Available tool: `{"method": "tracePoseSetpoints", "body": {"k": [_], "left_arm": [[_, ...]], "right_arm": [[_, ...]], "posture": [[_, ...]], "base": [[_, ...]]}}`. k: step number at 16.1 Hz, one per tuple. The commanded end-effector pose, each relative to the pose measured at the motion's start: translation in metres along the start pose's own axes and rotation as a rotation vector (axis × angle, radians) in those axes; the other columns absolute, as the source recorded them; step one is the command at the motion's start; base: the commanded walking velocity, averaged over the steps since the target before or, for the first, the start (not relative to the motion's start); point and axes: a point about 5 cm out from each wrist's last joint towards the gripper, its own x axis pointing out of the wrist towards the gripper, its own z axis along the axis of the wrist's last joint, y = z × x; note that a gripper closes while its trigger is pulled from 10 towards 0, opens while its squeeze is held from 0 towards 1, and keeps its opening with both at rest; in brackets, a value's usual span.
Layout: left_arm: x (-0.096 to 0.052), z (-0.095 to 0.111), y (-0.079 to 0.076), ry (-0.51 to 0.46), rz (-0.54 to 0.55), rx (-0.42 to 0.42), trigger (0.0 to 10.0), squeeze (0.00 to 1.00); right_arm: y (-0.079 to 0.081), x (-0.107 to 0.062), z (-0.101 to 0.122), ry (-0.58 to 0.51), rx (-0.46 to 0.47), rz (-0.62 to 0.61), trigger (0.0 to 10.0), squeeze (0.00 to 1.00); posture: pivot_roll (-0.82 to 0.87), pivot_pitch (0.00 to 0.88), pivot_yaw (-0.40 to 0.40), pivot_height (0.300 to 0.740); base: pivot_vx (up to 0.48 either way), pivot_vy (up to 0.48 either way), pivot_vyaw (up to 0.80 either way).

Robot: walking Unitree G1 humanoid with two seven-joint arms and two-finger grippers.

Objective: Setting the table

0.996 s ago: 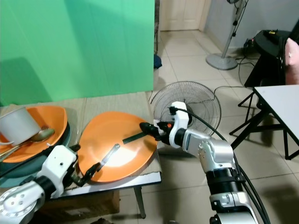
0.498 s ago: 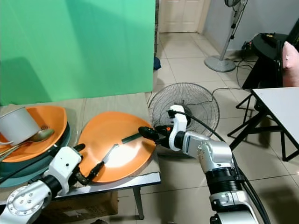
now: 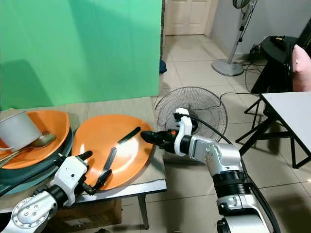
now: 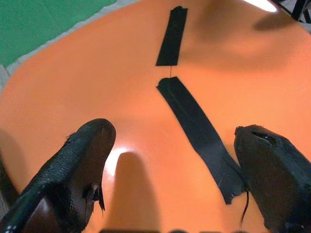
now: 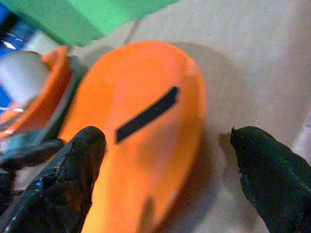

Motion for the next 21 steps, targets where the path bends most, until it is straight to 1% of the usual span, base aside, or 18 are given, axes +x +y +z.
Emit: {"method": "tracePoseSetpoints", "body": {"k": [1,4,8,11,16,20,21], "left_arm": [[0.0,-0.016,-0.011,0.078,-0.053,-0.018,10.0,0.0],[0.002,-0.017,-0.014,0.066,-0.063,-0.018,10.0,0.0],[0.003,-0.016,-0.016,0.053,-0.074,-0.02,10.0,0.0],[0.004,-0.016,-0.017,0.043,-0.082,-0.019,10.0,0.0],[0.007,-0.015,-0.019,0.033,-0.097,-0.014,10.0,0.0],[0.008,-0.014,-0.02,0.026,-0.106,-0.012,10.0,0.0],[0.008,-0.014,-0.02,0.024,-0.107,-0.011,10.0,0.0]], "right_arm": [[0.007,0.0,0.009,-0.025,0.0,0.041,10.0,0.0],[0.014,0.004,0.004,0.004,0.015,0.087,10.0,0.0],[0.018,0.012,-0.004,0.042,0.038,0.106,10.0,0.0],[0.02,0.017,-0.009,0.073,0.028,0.095,10.0,0.0],[0.021,0.027,-0.011,0.086,0.018,0.051,10.0,0.0],[0.034,0.036,-0.013,0.08,0.071,0.119,10.0,0.0],[0.036,0.038,-0.013,0.08,0.077,0.13,8.0,0.0]], "posture": [[-0.09,0.0,-0.006,0.74],[-0.1,0.0,-0.008,0.74],[-0.1,0.0,-0.01,0.74],[-0.1,0.0,-0.01,0.74],[-0.1,0.0,-0.007,0.74],[-0.1,0.0,-0.009,0.74],[-0.1,0.0,-0.007,0.74]], "base": [[0.0,0.0,0.0],[0.0,0.0,0.0],[0.0,0.0,0.0],[0.0,0.0,0.0],[0.0,0.0,0.0],[0.0,0.0,0.0],[0.0,0.0,0.0]]}}
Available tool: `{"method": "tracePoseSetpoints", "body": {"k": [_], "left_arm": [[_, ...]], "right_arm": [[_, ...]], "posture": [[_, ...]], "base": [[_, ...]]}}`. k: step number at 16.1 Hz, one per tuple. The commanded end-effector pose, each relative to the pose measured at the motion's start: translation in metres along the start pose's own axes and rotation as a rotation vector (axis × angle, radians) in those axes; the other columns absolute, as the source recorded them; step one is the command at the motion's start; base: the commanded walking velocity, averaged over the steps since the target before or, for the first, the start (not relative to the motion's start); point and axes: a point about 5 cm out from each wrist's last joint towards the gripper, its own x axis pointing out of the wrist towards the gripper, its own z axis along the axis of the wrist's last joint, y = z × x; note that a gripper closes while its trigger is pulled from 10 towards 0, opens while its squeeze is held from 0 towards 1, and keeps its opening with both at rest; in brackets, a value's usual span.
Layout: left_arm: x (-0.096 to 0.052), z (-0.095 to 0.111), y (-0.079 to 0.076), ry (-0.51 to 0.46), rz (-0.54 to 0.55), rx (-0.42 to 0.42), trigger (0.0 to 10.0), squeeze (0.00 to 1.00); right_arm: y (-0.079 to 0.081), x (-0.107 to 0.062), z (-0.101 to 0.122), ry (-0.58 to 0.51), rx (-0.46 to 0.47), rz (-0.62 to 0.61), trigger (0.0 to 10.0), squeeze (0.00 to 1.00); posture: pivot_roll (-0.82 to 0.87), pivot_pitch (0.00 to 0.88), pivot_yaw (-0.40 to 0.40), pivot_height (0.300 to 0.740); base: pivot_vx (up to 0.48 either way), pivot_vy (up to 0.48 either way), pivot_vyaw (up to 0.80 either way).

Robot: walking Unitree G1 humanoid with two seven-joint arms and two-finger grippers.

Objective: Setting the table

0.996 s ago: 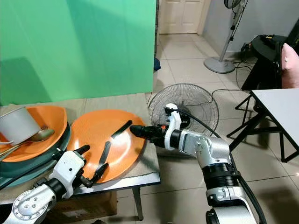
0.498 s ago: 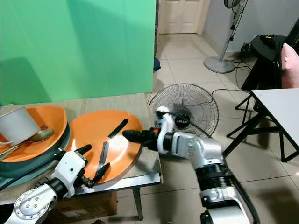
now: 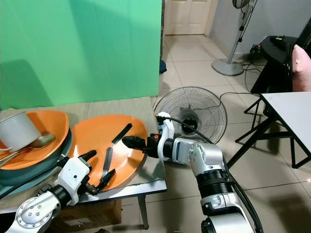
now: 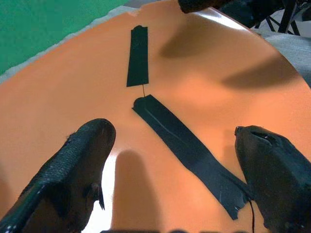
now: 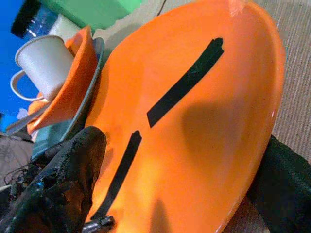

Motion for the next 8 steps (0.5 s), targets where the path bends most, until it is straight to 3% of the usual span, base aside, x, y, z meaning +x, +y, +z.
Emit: {"method": "tracePoseSetpoints", "body": {"k": [1,2,3,4,8], "left_arm": [[0.0025,-0.0124,-0.0142,0.066,-0.076,-0.017,10.0,0.0],[0.0028,-0.0122,-0.014,0.064,-0.076,-0.017,10.0,0.0],[0.0028,-0.0121,-0.014,0.064,-0.076,-0.017,10.0,0.0],[0.0027,-0.0119,-0.0135,0.062,-0.075,-0.015,10.0,0.0],[0.0029,-0.01,-0.0106,0.052,-0.064,0.003,10.0,0.0]], "right_arm": [[0.0105,0.0077,0.0028,0.007,0.006,0.051,4.5,0.0],[0.0109,0.0087,0.0022,0.008,0.006,0.051,3.6,0.0],[0.0109,0.009,0.002,0.009,0.005,0.05,3.6,0.0],[0.0108,0.01,-0.0001,0.014,0.004,0.05,0.0,0.0],[0.0061,0.0104,-0.0026,0.008,-0.001,0.016,0.0,0.0]], "posture": [[-0.1,0.0,-0.007,0.74],[-0.1,0.0,-0.007,0.74],[-0.1,0.0,-0.007,0.74],[-0.1,0.0,-0.007,0.74],[-0.1,0.0,-0.008,0.74]], "base": [[0.0,0.0,0.0],[0.0,0.0,0.0],[0.0,0.0,0.0],[0.0,0.0,0.0],[0.0,0.0,0.0]]}}
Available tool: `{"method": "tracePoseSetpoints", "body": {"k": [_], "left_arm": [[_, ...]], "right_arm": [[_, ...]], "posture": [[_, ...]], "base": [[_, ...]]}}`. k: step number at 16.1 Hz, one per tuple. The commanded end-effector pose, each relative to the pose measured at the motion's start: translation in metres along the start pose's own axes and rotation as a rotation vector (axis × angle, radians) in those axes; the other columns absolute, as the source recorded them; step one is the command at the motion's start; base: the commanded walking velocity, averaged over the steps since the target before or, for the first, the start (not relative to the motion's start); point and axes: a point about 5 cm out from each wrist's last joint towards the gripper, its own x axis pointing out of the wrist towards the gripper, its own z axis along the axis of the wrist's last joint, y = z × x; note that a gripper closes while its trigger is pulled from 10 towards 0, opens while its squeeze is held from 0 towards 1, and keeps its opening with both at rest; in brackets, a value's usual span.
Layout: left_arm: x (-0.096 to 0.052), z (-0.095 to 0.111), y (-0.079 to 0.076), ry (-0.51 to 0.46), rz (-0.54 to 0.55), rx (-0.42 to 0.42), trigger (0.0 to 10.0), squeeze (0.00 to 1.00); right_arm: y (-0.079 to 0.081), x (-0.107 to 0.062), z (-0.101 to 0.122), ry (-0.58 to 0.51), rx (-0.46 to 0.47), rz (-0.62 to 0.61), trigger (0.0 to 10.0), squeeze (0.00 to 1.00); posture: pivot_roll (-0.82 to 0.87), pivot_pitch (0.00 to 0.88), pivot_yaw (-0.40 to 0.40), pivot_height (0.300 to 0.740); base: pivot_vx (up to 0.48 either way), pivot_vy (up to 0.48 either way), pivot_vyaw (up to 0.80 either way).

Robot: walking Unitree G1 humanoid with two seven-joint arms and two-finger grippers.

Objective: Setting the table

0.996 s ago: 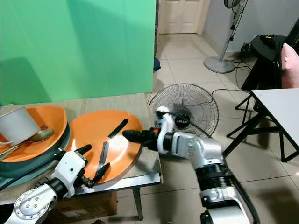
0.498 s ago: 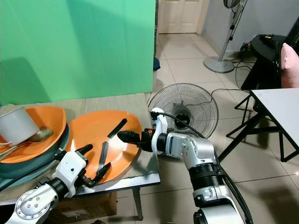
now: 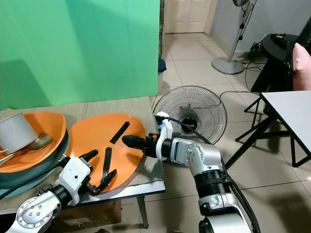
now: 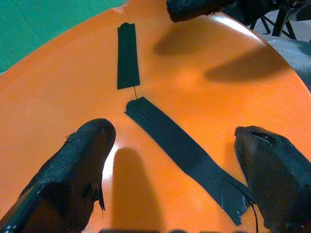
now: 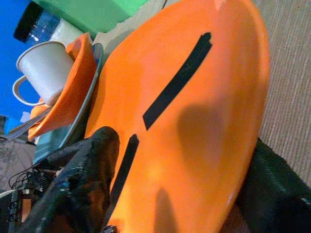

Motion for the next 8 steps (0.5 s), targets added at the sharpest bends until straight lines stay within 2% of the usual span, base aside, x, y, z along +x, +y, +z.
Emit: {"method": "tracePoseSetpoints", "body": {"k": [1,8], "left_arm": [[0.0024,-0.0091,-0.0069,0.053,-0.038,0.013,10.0,0.0],[0.0041,-0.0007,0.0018,0.022,-0.009,0.048,10.0,0.0]], "right_arm": [[0.0027,0.0054,0.0001,0.002,0.0,0.001,0.0,0.0],[-0.0007,0.0051,0.0022,-0.017,0.004,-0.023,0.0,0.0]], "posture": [[-0.1,0.0,-0.008,0.74],[-0.09,0.0,-0.007,0.74]], "base": [[0.0,0.0,0.0],[0.0,0.0,0.0]]}}
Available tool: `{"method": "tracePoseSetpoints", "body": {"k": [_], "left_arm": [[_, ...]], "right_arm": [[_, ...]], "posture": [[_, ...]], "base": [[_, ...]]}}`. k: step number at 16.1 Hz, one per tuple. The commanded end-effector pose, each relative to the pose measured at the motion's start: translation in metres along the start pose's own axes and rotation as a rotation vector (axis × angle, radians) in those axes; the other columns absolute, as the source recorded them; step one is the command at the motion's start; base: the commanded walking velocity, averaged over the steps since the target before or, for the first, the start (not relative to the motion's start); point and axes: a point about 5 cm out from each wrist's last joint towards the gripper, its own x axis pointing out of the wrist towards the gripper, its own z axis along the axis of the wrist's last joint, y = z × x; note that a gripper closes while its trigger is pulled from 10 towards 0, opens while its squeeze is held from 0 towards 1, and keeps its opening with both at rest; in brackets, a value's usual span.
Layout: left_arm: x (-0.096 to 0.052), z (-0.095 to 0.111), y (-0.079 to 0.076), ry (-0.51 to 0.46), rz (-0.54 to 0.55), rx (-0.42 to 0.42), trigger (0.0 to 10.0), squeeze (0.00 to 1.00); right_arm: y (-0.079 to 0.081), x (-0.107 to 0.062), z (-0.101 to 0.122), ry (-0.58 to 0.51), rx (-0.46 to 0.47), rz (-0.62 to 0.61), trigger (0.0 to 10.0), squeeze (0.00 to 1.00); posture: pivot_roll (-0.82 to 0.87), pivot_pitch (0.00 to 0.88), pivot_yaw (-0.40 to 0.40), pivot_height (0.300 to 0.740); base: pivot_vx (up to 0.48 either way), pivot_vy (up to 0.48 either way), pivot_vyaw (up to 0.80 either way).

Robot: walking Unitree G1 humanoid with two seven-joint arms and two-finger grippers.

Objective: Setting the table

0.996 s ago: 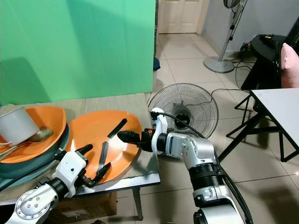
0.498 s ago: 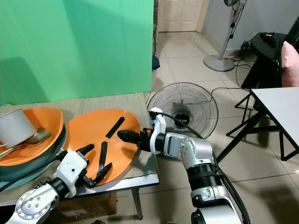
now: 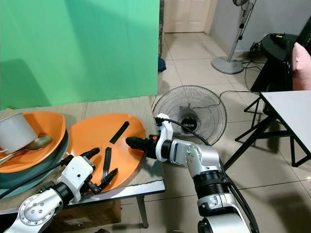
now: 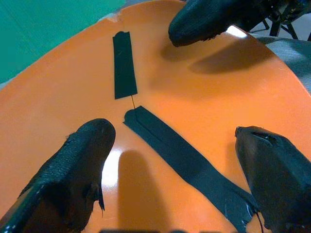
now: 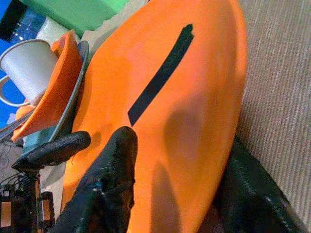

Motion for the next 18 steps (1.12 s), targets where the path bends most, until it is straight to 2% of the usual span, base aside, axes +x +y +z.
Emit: {"method": "tracePoseSetpoints", "body": {"k": [1,6,7,9,14,18], "left_arm": [[0.001,-0.004,-0.001,0.03,-0.011,0.008,10.0,0.0],[0.002,0.002,0.003,-0.001,0.008,0.007,10.0,0.0],[0.002,0.011,0.008,-0.046,0.034,-0.022,10.0,0.0],[0.002,0.016,0.01,-0.069,0.047,-0.039,10.0,0.0],[-0.002,0.043,0.01,-0.17,0.004,-0.075,10.0,0.0],[-0.009,0.059,0.011,-0.207,0.018,-0.089,10.0,0.0]], "right_arm": [[0.004,0.004,0.005,-0.014,-0.006,0.009,0.0,0.0],[0.0,0.003,0.008,-0.038,0.013,-0.011,0.0,0.0],[-0.001,0.002,0.01,-0.056,0.029,-0.02,0.0,0.0],[-0.002,0.002,0.01,-0.063,0.035,-0.023,0.0,0.0],[-0.004,0.0,0.015,-0.098,0.067,-0.034,0.0,0.0],[-0.01,-0.016,0.03,-0.183,0.097,-0.054,0.0,0.0]], "posture": [[-0.09,0.0,-0.007,0.74],[-0.09,0.0,-0.005,0.74],[-0.09,0.0,-0.004,0.74],[-0.08,0.0,-0.003,0.74],[-0.07,0.0,0.004,0.74],[-0.06,0.0,0.007,0.74]], "base": [[0.0,0.0,0.0],[0.0,0.0,0.0],[0.0,0.0,0.0],[0.0,0.0,0.0],[0.0,0.0,0.0],[0.0,0.0,0.0]]}}
